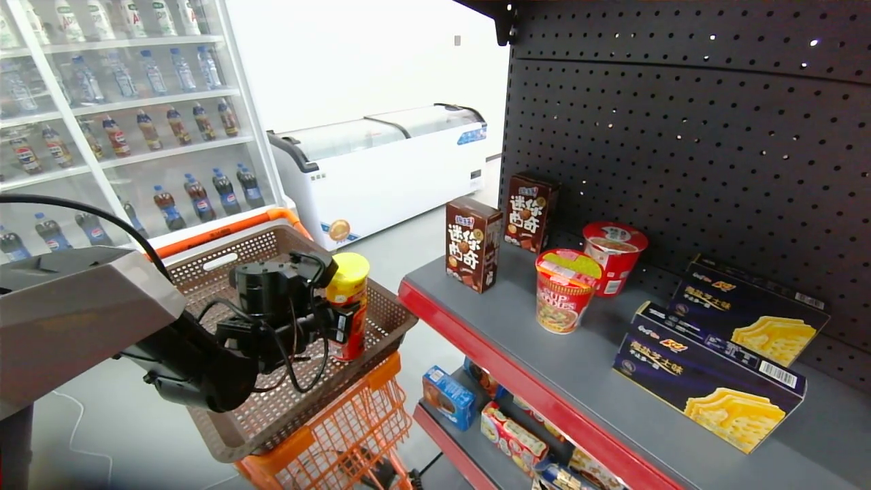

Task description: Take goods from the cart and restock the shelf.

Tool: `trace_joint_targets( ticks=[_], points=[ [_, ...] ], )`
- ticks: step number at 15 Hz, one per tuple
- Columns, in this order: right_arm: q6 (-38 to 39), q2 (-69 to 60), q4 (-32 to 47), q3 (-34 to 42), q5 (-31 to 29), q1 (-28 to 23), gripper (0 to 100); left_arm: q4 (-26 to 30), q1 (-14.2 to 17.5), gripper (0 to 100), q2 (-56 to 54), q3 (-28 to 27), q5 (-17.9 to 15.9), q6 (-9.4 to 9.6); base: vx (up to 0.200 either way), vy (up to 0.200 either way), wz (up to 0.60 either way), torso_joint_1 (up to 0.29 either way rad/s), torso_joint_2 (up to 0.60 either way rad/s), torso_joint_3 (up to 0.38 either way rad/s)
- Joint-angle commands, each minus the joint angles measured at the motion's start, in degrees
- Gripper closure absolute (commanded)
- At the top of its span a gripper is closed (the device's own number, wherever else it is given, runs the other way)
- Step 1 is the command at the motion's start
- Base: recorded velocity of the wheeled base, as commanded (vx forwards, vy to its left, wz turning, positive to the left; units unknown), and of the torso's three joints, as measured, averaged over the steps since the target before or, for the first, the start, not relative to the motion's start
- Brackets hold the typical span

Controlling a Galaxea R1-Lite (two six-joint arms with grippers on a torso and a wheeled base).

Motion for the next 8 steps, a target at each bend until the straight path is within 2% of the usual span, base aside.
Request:
trace_joint_targets(
  ticks=[1,2,5,8],
  points=[
    [0.0,-0.02,-0.02,0.0,0.02,0.01,0,-0.26,0.13,100,-4.72,0.03,2.14,-0.2,0.0,0.0,0.0,0.0,0.0,0.0],
    [0.0,-0.02,-0.02,0.0,0.02,0.01,0,0.7,0.13,100,-7.8,-0.15,3.46,-0.29,0.0,0.0,0.0,0.0,0.0,0.0],
    [0.0,-0.02,-0.02,0.0,0.02,0.01,0,6.59,0.3,100,-17.11,0.73,3.63,0.06,0.0,0.0,0.0,0.0,0.0,0.0],
    [0.0,-0.02,-0.02,0.0,0.02,0.01,0,11.6,1.45,100,-27.48,3.98,1.17,-0.03,0.0,0.0,0.0,0.0,0.0,0.0]
  ],
)
